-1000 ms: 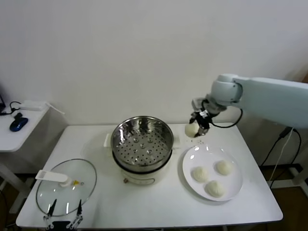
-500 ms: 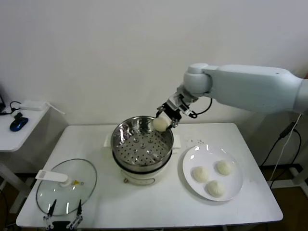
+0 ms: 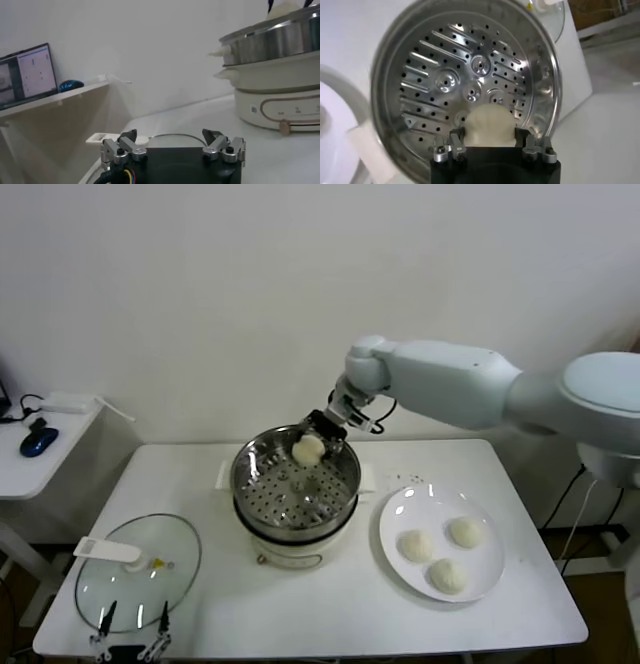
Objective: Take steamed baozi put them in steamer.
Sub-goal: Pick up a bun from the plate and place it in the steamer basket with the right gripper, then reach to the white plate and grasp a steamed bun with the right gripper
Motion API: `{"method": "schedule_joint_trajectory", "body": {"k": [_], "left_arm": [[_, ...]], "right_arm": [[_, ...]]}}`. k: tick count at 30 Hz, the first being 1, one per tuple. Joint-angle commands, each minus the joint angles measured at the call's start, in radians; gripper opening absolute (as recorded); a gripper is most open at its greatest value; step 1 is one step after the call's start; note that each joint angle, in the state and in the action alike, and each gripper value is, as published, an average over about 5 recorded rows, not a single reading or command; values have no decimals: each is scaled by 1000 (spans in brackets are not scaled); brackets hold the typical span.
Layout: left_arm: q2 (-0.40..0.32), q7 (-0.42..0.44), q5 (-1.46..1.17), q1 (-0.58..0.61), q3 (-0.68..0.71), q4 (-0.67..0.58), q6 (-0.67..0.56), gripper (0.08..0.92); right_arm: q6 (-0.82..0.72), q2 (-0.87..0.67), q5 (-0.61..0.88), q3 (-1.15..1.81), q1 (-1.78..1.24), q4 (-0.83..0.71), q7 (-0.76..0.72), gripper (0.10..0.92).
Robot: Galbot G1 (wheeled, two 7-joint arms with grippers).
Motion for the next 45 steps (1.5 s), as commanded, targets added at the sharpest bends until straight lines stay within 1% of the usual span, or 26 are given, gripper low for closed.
{"method": "schedule_joint_trajectory", "body": {"k": [1, 8, 18, 21, 24, 26, 30, 33, 37, 38, 39, 42, 45], "left_arm": [[1, 0, 1, -2, -1, 9, -2, 823], [2, 0, 5, -10, 0, 20, -5, 823], [1, -2, 9, -11, -1, 22, -10, 823], [0, -2, 11, -12, -1, 24, -11, 823], [-2, -3, 12, -12, -1, 23, -12, 823], [-3, -3, 13, -11, -1, 22, -12, 823], [-5, -3, 14, -12, 0, 21, -11, 823], [-7, -3, 17, -12, 2, 21, -11, 823], [-9, -3, 24, -13, 4, 22, -10, 823], [-9, -3, 25, -13, 5, 22, -9, 823], [-10, -3, 26, -13, 5, 22, -8, 823], [-10, -3, 28, -14, 7, 23, -6, 823], [-9, -2, 30, -16, 8, 26, -6, 823]], "right_arm": [[163, 146, -70, 17, -100, -274, -5, 666], [205, 190, -55, 8, -107, -351, -16, 674], [215, 205, -46, 6, -127, -364, -15, 695], [219, 209, -46, 7, -131, -368, -5, 734], [221, 207, -45, 8, -130, -366, 1, 791], [222, 197, -43, 7, -122, -355, 0, 812], [218, 158, -6, -19, -85, -298, -8, 822], [189, 108, 107, -72, -19, -207, -17, 823], [103, 18, 322, -190, 114, -50, -41, 823], [55, -8, 370, -221, 151, -3, -42, 823], [-3, -38, 412, -250, 185, 46, -41, 823], [-245, -141, 580, -340, 291, 229, -5, 823], [-504, -245, 693, -395, 367, 393, 77, 823]]}}
